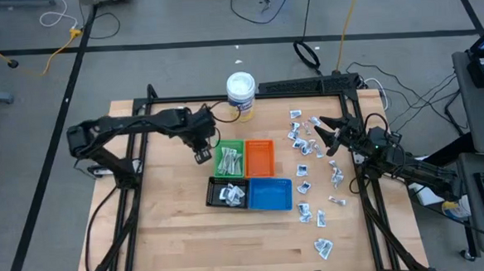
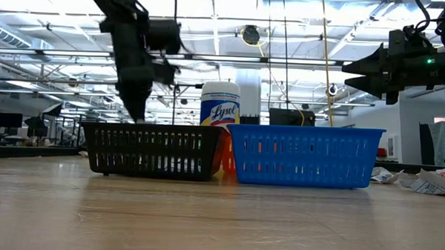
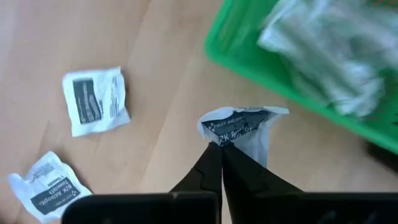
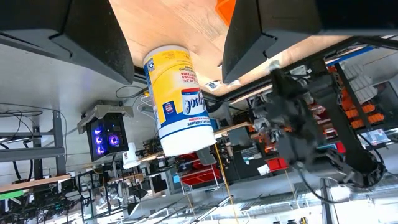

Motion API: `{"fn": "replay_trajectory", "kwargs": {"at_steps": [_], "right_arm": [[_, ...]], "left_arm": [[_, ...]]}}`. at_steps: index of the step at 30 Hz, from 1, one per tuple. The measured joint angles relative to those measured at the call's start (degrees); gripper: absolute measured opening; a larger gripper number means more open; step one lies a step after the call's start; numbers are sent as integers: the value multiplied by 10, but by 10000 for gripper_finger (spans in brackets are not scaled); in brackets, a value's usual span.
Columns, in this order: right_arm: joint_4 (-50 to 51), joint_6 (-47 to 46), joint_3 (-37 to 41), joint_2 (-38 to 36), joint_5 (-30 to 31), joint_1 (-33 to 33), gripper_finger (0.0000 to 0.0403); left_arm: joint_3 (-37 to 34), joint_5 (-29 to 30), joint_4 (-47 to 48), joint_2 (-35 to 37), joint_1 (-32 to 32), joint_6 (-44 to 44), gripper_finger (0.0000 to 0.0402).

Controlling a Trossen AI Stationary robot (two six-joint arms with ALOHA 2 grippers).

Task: Pick & Place First Aid Supplies
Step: Put the towelette pack into the black bin

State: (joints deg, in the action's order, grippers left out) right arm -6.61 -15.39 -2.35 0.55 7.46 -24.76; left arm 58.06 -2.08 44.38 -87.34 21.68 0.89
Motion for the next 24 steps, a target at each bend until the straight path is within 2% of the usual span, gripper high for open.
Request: {"fn": "replay_trajectory", "kwargs": {"at_steps": [3,12,18,24], "right_arm": [[0,0,0,0,0,0,242],[0,0,0,0,0,0,242],[0,0,0,0,0,0,242],[0,0,0,0,0,0,242]], "left_arm": [[-15,12,-14,45,-24,20,3],[-132,20,-76,157,-110,93,1],[-146,23,-107,166,-177,125,1],[-136,51,-110,141,-263,171,0]]}}
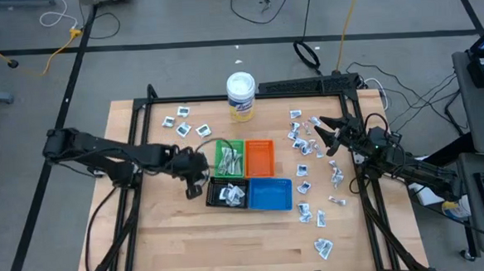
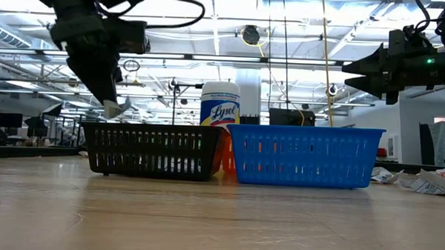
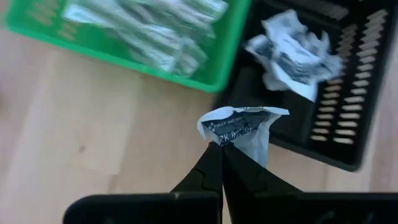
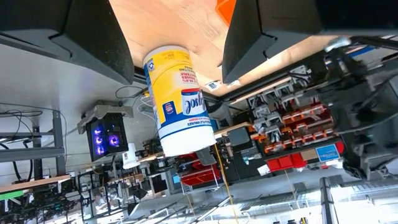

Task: Pick & Place First Aid Supplies
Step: Put the towelette pack into the black bin

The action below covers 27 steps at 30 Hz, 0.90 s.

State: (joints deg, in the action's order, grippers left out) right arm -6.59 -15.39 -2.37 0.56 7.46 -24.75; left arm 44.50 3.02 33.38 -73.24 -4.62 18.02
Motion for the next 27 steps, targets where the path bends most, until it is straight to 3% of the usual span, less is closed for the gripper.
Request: {"fn": "replay_trajectory", "kwargs": {"at_steps": [8,27], "right_arm": [[0,0,0,0,0,0,242],[0,0,0,0,0,0,242]], "left_arm": [[70,15,36,-72,-60,-23,0],[283,-10,210,-290,-47,-116,0]]}}
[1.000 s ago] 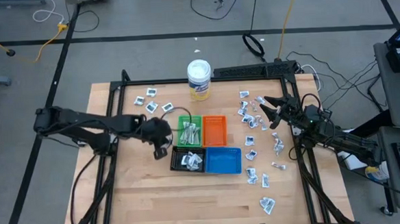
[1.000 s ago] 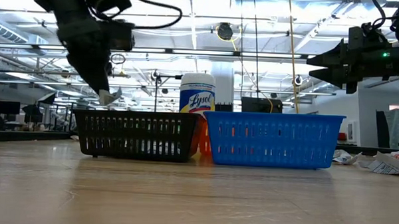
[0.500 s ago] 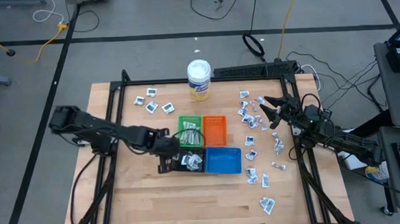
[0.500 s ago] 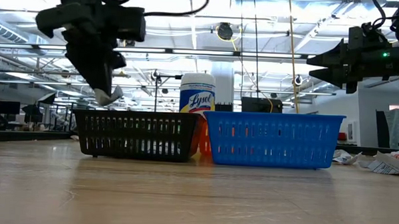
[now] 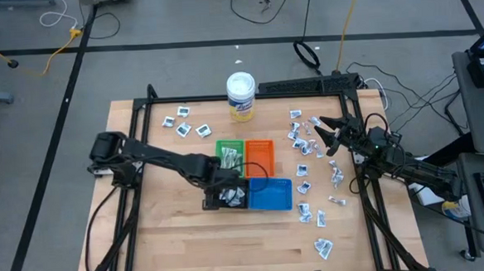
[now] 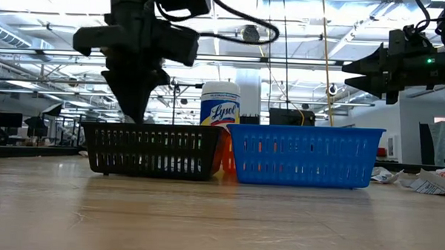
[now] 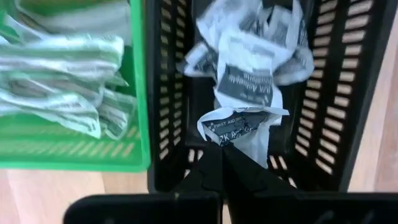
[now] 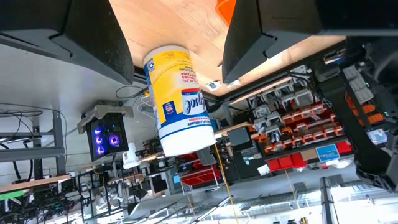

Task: Pick & Place First Aid Supplies
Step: Put the towelette pack into the black bin

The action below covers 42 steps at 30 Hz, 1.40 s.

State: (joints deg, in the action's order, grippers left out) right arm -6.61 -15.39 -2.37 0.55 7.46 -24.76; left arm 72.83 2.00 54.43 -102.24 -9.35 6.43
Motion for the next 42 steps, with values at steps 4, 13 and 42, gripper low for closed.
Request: {"fn": "replay_trajectory", "kwargs": {"at_steps": [4,13,42], "right_arm": [[0,0,0,0,0,0,242],[0,0,0,0,0,0,242],[0,0,0,0,0,0,243]], "left_arm": [[1,-24,3,-6,4,22,16],[0,-21,-9,-5,3,27,164],[-1,-19,1,49,179,8,301]]}}
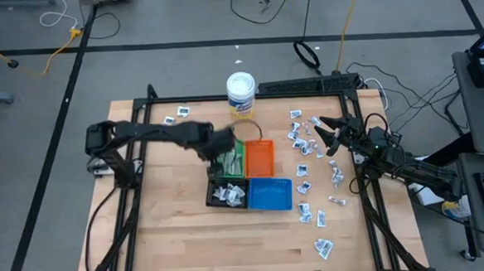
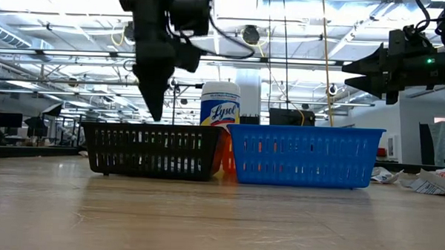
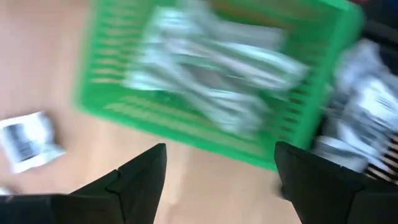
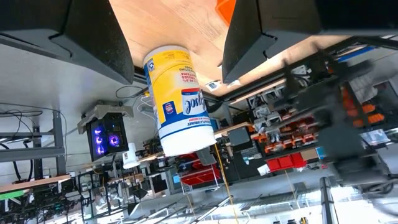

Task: Pick & Place First Aid Supplies
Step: Put the towelette pack into the black bin

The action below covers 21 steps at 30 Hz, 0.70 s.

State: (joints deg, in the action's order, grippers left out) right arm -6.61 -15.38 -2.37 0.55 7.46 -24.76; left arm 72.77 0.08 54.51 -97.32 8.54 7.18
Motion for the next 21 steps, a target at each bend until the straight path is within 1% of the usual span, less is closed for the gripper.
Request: {"fn": "replay_trajectory", "kwargs": {"at_steps": [6,12,17,21], "right_arm": [[0,0,0,0,0,0,242],[0,0,0,0,0,0,242],[0,0,0,0,0,0,242],[0,0,0,0,0,0,242]], "left_arm": [[0,0,0,0,113,-40,307],[0,0,-8,0,216,-73,299],[0,0,-16,0,286,-95,298],[0,-1,-21,-1,320,-99,301]]}}
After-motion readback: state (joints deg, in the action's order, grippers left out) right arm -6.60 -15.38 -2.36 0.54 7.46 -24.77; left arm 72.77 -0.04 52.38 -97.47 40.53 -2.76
